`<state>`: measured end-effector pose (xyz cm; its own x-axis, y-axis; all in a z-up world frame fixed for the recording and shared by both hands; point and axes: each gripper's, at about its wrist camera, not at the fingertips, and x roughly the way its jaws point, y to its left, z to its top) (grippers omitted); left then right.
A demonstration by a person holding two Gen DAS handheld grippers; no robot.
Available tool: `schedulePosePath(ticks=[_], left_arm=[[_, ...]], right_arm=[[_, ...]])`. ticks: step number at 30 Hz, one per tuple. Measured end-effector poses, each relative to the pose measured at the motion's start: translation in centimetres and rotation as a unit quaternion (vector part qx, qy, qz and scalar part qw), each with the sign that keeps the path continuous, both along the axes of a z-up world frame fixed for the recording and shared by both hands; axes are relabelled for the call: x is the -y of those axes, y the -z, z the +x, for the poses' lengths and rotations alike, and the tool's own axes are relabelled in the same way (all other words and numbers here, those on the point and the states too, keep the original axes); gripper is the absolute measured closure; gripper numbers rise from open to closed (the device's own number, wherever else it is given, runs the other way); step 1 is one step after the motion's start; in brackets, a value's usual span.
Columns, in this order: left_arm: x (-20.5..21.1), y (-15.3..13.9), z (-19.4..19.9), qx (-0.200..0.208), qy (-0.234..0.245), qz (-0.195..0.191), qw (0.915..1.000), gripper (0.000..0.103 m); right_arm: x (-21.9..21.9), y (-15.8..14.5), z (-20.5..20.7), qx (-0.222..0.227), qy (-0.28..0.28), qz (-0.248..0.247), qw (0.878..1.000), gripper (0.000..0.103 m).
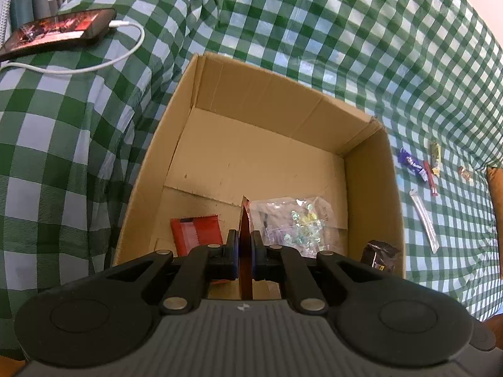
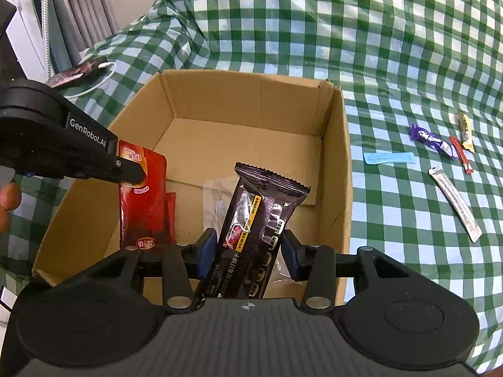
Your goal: Organize snacks
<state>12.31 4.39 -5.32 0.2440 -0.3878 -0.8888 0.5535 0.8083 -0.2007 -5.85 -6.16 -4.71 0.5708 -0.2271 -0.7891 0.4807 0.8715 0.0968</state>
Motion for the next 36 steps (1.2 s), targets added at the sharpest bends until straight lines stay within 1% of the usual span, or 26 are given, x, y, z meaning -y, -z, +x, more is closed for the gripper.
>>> schedulePosePath(ticks=[7, 8, 9, 10, 11, 12, 13, 15, 16, 18, 21, 24, 30, 34, 36], left_arm=[[0.2, 1.1, 0.5, -0.007, 0.002, 0.015, 0.9999, 0.095], [0.2, 1.1, 0.5, -0.011, 0.004, 0.018, 0.9998, 0.094], [0.2, 1.1, 0.5, -0.012, 0.001, 0.019, 0.9997, 0.081], [0.0, 1.0, 0.4, -0.01, -0.003, 0.018, 0.9998, 0.069], [-0.1, 0.8, 0.3, -0.005, -0.007, 0.018, 0.9998, 0.038], [-0.5, 0.5, 0.1, 0.004, -0.015, 0.02, 0.9997, 0.008], [-0.9, 0.1, -0.2, 0.021, -0.027, 0.02, 0.9992, 0.001], [-1.8, -0.7, -1.0, 0.051, -0.037, 0.021, 0.9978, 0.0], [-2.1, -1.0, -1.3, 0.054, -0.033, 0.026, 0.9976, 0.0], [-2.8, -1.2, -2.0, 0.05, -0.028, 0.035, 0.9978, 0.0], [-4.3, -1.6, -3.8, 0.046, -0.029, 0.036, 0.9979, 0.0], [-5.8, -2.1, -6.0, 0.048, -0.026, 0.036, 0.9979, 0.0], [-8.3, -3.8, -10.2, 0.072, -0.017, 0.034, 0.9967, 0.0], [-9.6, -5.4, -12.3, 0.101, -0.027, 0.026, 0.9941, 0.0], [-10.2, -6.0, -13.1, 0.109, -0.032, 0.021, 0.9933, 0.0]], right_arm=[[0.3, 0.7, 0.6, -0.008, -0.003, 0.002, 1.0, 0.054], [0.3, 0.7, 0.8, -0.008, -0.004, 0.003, 1.0, 0.054], [0.3, 0.7, 0.9, -0.006, -0.007, 0.003, 1.0, 0.053], [0.2, 0.6, 0.9, -0.003, -0.011, 0.003, 1.0, 0.041], [0.1, 0.4, 1.0, -0.001, -0.011, -0.003, 1.0, 0.033], [0.0, 0.3, 0.9, 0.0, -0.008, -0.013, 1.0, 0.018], [-0.3, 0.0, 0.8, 0.002, -0.004, -0.028, 1.0, 0.014], [-0.6, -0.4, 0.3, 0.006, -0.01, -0.039, 0.999, 0.014], [-0.6, -0.6, 0.0, 0.006, -0.011, -0.038, 0.999, 0.011], [-0.9, -1.0, -1.0, 0.003, -0.003, -0.029, 1.0, 0.008], [-1.6, -1.5, -2.8, 0.002, 0.007, -0.007, 1.0, 0.006], [-2.8, -2.2, -4.8, 0.008, 0.018, -0.001, 1.0, 0.005], [-5.4, -4.1, -7.7, 0.03, 0.008, -0.026, 0.999, 0.003], [-6.9, -5.4, -9.6, 0.049, 0.007, -0.044, 0.998, 0.002], [-7.5, -5.9, -10.6, 0.06, 0.009, -0.051, 0.997, 0.002]])
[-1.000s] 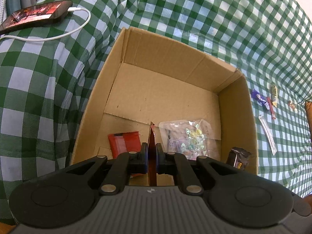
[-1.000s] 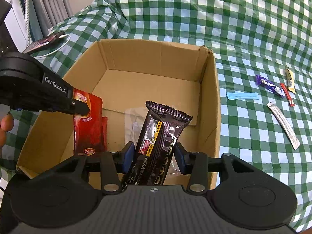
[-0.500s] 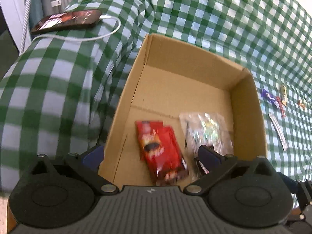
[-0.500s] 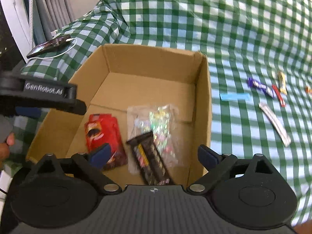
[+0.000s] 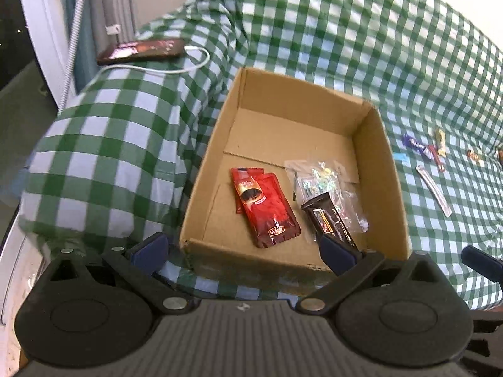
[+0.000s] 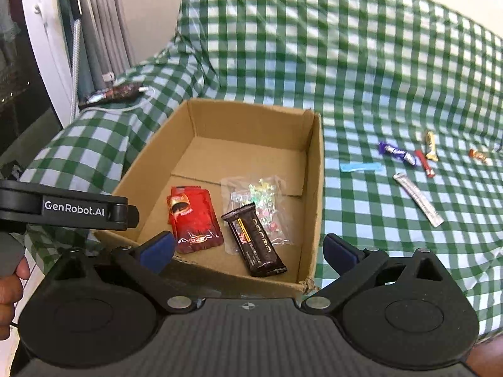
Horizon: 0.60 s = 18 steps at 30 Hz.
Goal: Organize snacks
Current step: 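Open both grippers to drop the chocolate bar and coffee pouch in the box, then lift both grippers away from the box toward the remaining snacks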
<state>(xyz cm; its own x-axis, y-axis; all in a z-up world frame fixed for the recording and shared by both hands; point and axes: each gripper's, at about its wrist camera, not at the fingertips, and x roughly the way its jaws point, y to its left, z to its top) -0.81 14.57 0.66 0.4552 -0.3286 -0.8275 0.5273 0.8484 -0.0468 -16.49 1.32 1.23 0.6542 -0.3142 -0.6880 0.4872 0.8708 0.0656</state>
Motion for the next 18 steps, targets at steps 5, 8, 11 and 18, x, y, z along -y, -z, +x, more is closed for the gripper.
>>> schedulePosePath(ticks=[5, 8, 11, 18], left_arm=[[-0.8, -1.0, -2.1, 0.013, 0.003, -0.006, 0.9999, 0.0], [-1.2, -1.6, -3.5, 0.025, 0.011, -0.008, 0.9996, 0.0], [-1.6, -2.3, -4.6, 0.038, 0.015, -0.01, 0.9991, 0.0], [-2.9, -3.6, -6.8, 0.059, 0.015, -0.022, 0.9979, 0.0]], right_arm=[[-1.3, -1.0, -2.4, 0.022, 0.008, -0.012, 1.0, 0.001], [-1.7, -1.5, -3.7, 0.033, 0.013, -0.014, 0.999, 0.001], [-2.4, -2.0, -4.8, 0.047, 0.015, -0.019, 0.999, 0.001], [-3.9, -3.1, -7.2, 0.075, 0.012, -0.03, 0.997, 0.0]])
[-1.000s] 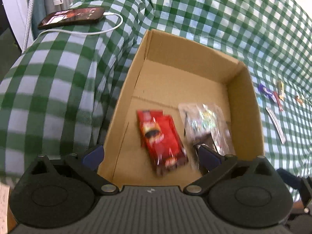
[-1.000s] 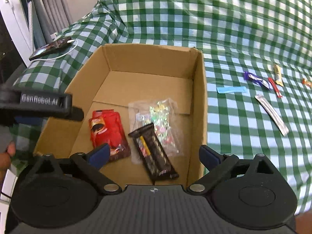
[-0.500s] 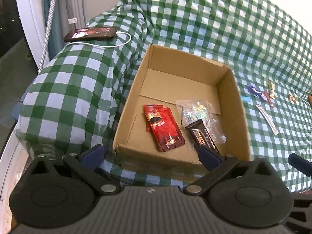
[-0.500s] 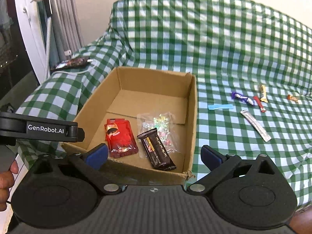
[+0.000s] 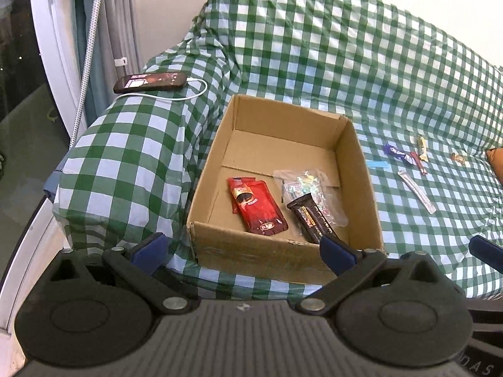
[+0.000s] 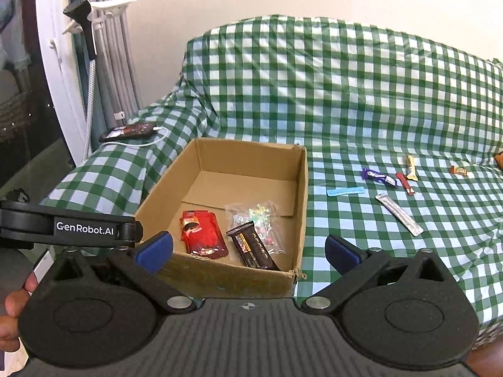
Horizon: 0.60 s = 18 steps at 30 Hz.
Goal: Organize snacks
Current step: 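Lift both grippers away from the box toward the remaining snacks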
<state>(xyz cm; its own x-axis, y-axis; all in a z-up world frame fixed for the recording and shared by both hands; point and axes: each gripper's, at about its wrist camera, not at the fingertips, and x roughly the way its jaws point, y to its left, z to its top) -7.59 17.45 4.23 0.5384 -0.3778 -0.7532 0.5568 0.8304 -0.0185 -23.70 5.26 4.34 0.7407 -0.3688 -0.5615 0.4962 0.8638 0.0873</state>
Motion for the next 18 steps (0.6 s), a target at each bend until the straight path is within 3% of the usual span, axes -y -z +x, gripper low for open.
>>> schedulePosePath(ticks=[18], left_arm=[[-0.9, -1.0, -1.3, 0.014, -0.002, -0.006, 0.9999, 0.0]], right_arm=[[-0.5, -0.6, -1.7, 0.015, 0.002, -0.001, 1.0, 0.0]])
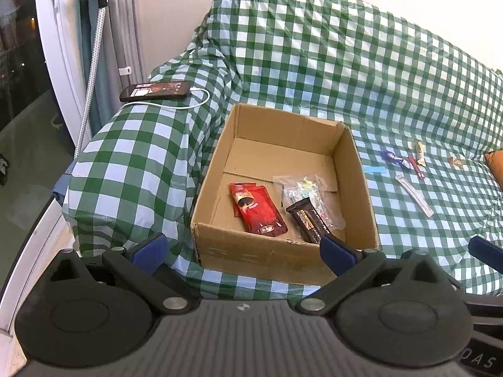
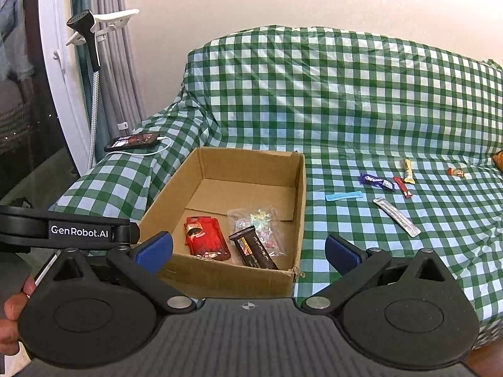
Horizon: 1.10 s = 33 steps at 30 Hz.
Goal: Organize snacks
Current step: 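Lift both grippers away from the box toward the remaining snacks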
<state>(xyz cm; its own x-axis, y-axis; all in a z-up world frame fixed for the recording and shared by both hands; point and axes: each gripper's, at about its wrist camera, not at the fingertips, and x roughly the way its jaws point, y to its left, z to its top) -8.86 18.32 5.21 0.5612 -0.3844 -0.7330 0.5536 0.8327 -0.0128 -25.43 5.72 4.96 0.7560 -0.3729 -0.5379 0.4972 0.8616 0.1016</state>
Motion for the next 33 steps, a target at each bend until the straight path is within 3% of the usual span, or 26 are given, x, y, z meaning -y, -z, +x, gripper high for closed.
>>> schedulePosePath(ticks=[12, 33], left_arm=[[1.8, 1.2, 1.7, -0.017, -0.001, 0.02, 0.9997, 0.0], [8.6, 2.7, 3.9, -0.033, 0.022, 0.062, 0.9972, 0.0]], right_arm=[[1.5, 1.1, 1.3, -0.017, 0.004, 0.02, 1.0, 0.0], [7.1, 4.0, 3.2, -0.036, 0.034, 0.07, 0.996, 0.0]])
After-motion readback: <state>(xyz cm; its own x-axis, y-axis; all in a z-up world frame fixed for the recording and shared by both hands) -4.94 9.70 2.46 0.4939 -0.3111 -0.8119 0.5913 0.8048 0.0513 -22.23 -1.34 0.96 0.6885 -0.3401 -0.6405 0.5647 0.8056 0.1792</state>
